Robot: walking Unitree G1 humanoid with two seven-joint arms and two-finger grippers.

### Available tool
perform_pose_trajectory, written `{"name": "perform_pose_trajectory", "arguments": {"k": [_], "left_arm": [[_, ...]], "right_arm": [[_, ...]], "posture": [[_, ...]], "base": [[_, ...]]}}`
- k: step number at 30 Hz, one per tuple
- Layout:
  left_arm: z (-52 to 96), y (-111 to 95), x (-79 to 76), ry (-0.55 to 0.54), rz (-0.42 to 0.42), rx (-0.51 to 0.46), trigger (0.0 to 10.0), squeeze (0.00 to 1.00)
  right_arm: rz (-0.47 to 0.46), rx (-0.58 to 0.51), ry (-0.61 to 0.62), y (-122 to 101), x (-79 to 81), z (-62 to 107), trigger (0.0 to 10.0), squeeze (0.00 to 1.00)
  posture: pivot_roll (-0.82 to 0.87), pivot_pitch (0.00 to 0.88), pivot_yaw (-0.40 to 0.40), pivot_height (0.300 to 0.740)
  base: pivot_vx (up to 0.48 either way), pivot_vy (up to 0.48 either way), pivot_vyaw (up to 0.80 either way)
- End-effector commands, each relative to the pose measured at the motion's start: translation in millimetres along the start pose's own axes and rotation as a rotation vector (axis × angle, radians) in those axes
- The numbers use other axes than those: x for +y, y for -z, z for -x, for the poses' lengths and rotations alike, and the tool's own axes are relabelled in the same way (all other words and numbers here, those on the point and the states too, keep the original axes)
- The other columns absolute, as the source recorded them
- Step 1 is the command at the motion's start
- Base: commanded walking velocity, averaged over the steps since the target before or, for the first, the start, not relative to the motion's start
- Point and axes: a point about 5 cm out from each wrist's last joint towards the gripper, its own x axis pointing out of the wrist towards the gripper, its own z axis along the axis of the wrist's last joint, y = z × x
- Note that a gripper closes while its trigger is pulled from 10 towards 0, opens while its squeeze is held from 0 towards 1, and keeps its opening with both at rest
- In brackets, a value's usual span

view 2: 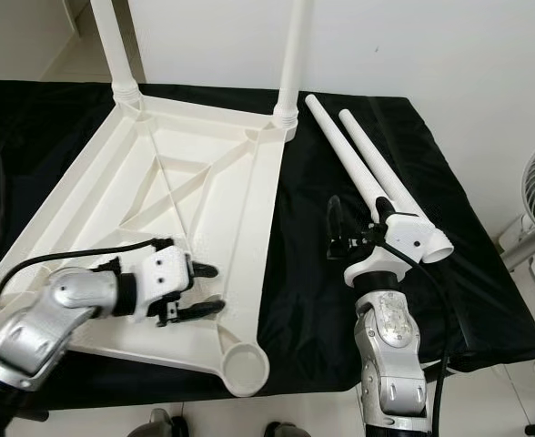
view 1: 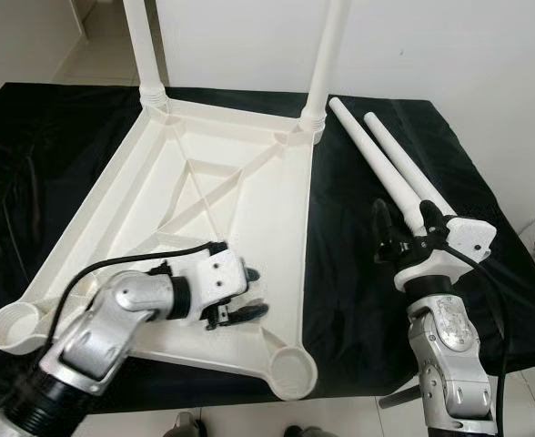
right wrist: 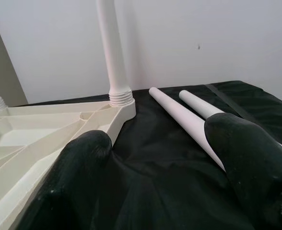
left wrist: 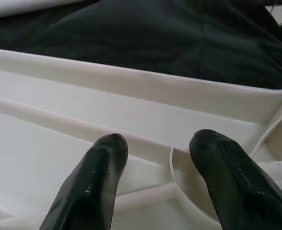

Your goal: Building children table

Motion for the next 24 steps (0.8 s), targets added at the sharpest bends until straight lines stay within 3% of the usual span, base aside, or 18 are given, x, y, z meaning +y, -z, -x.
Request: {"name": "perform_pose_trajectory", "arguments": {"k": [1, 5, 7, 15, 18, 24], "left_arm": [[-7.4, 4.8, 8.1, -0.185, 0.036, 0.026, 10.0, 0.00], [-15.5, 1.7, 12.3, -0.217, 0.039, 0.017, 10.0, 0.00], [-26.9, -3.3, 19.0, -0.264, 0.076, -0.005, 10.0, 0.00], [-39.2, -3.4, 27.0, -0.303, 0.060, -0.005, 10.0, 0.00], [-39.0, -2.5, 28.2, -0.303, 0.045, 0.002, 10.0, 0.00], [-8.9, -20.6, 29.7, -0.185, 0.085, -0.142, 10.0, 0.00]], "right_arm": [[0.001, 0.005, 0.008, -0.5, -0.7, 2.5, 10.0, 0.00], [-0.001, 0.004, 0.010, -0.8, -0.6, 2.7, 10.0, 0.00], [0.001, 0.003, 0.011, -1.5, -0.4, 3.1, 10.0, 0.00], [-0.003, 0.003, 0.012, -3.1, 0.3, 4.3, 10.0, 0.00], [-0.003, 0.003, 0.011, -3.4, 0.5, 4.7, 10.0, 0.00], [0.001, 0.014, 0.012, -2.7, -1.7, 7.7, 10.0, 0.00]], "posture": [[-0.01, 0.140, -0.003, 0.740], [-0.01, 0.143, -0.003, 0.740], [-0.01, 0.143, -0.003, 0.740], [-0.02, 0.160, -0.004, 0.740], [-0.02, 0.160, -0.004, 0.740], [-0.02, 0.167, -0.011, 0.740]], "base": [[0.000, 0.000, 0.00], [0.000, 0.000, 0.00], [0.000, 0.000, 0.00], [0.000, 0.000, 0.00], [0.000, 0.000, 0.00], [0.000, 0.000, 0.00]]}}
